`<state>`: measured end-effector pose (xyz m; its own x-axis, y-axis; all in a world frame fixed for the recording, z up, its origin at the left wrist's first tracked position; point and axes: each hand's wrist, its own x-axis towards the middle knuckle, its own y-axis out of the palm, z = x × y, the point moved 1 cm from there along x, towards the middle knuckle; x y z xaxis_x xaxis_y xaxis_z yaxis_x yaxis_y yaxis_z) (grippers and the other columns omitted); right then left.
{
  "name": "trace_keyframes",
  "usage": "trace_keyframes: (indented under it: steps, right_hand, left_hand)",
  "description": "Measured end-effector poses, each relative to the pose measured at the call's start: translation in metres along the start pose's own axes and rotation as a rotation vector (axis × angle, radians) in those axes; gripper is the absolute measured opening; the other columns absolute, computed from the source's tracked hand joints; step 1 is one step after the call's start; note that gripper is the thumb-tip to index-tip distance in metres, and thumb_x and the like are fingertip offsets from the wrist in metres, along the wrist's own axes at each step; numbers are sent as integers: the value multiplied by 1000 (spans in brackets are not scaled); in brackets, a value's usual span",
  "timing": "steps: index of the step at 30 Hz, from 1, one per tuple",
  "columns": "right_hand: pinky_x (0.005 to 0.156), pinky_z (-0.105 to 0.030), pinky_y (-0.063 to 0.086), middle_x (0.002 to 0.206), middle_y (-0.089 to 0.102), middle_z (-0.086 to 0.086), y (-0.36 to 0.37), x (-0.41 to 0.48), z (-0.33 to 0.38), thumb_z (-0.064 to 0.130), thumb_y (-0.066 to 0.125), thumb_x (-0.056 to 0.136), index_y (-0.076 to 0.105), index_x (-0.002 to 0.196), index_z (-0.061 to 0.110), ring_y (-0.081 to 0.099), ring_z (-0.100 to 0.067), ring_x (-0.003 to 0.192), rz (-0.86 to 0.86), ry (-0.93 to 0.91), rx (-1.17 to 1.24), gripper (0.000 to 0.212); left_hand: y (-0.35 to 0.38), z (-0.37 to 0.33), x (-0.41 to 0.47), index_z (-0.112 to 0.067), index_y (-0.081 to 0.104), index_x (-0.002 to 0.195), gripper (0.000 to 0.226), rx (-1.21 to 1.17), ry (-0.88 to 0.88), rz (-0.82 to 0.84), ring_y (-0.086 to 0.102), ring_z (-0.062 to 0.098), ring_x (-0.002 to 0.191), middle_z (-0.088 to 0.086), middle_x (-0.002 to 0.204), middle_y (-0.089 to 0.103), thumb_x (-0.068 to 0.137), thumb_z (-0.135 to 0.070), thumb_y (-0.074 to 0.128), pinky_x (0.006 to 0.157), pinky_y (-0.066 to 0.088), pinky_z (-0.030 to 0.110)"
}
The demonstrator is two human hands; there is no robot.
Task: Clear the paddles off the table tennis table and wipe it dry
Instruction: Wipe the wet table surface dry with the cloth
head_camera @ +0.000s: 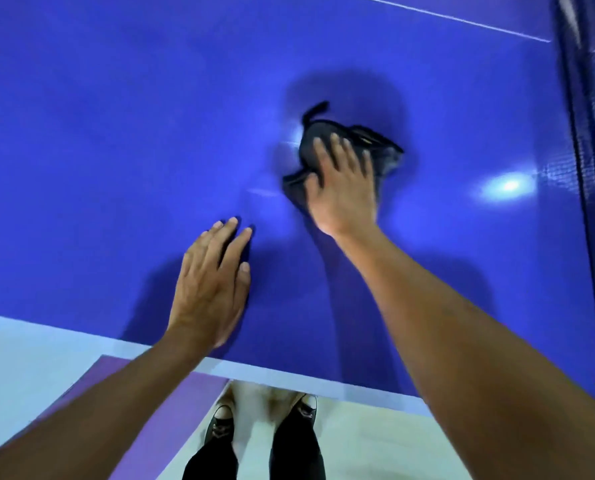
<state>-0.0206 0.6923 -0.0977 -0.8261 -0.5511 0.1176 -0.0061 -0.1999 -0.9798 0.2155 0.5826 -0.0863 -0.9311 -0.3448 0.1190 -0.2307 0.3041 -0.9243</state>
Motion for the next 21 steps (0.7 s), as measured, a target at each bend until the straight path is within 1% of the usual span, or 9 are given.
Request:
trace_keyframes:
  steps: [3,5,7,9,12,15,18,21]
  right_hand:
    - [125,-47,12,158,43,-8,17,-2,96,42,28,90,49,151,21,36,-24,148,36,-171,51,68]
    - [125,-47,11,159,42,-6,22,-6,133,41,28,92,48,151,23,35,-21,149,49,-242,67,66]
    - [126,-46,8,163,35,-3,22,-12,139,41,31,96,41,155,27,27,-18,153,98,-264,48,61]
    - [126,-44,7,165,32,-1,17,-18,122,42,37,97,39,156,29,25,-16,153,110,-225,56,60]
    - [126,-43,8,165,31,0,2,-35,64,44,38,95,38,156,31,24,-16,153,80,-61,81,63]
    - [127,-42,7,167,26,1,-22,-63,-33,44,35,96,32,158,32,20,-16,155,69,158,48,63]
    - [127,-45,6,169,20,-1,-48,-103,-135,44,33,98,27,160,31,16,-19,155,61,386,1,64]
    - [127,-47,5,169,19,-5,-71,-153,-211,46,29,96,25,161,29,17,-22,155,32,627,-22,67]
  left_hand:
    - [-2,-3,-59,-7,50,147,50,22,11,18,38,34,145,13,156,41,102,-24,36,119,30,49]
    - [1,-1,-83,-6,49,147,51,56,38,35,37,35,146,14,157,41,102,-24,36,119,30,51]
    - [4,2,-90,-7,48,149,52,85,45,42,36,35,147,15,158,39,102,-24,34,121,28,50]
    - [5,0,-88,-7,47,149,53,111,48,39,35,35,147,15,158,39,101,-23,33,122,26,49]
    - [6,0,-87,-8,46,150,54,148,48,30,35,35,147,15,158,39,99,-22,34,122,25,48]
    - [5,0,-88,-9,45,150,54,160,53,21,35,35,147,14,158,38,99,-22,35,122,26,49]
    - [6,0,-89,-8,47,149,54,178,42,-5,36,36,146,15,157,40,98,-23,35,122,27,49]
    - [9,0,-90,-8,47,148,53,182,42,-29,37,36,145,16,156,41,98,-22,36,122,25,47]
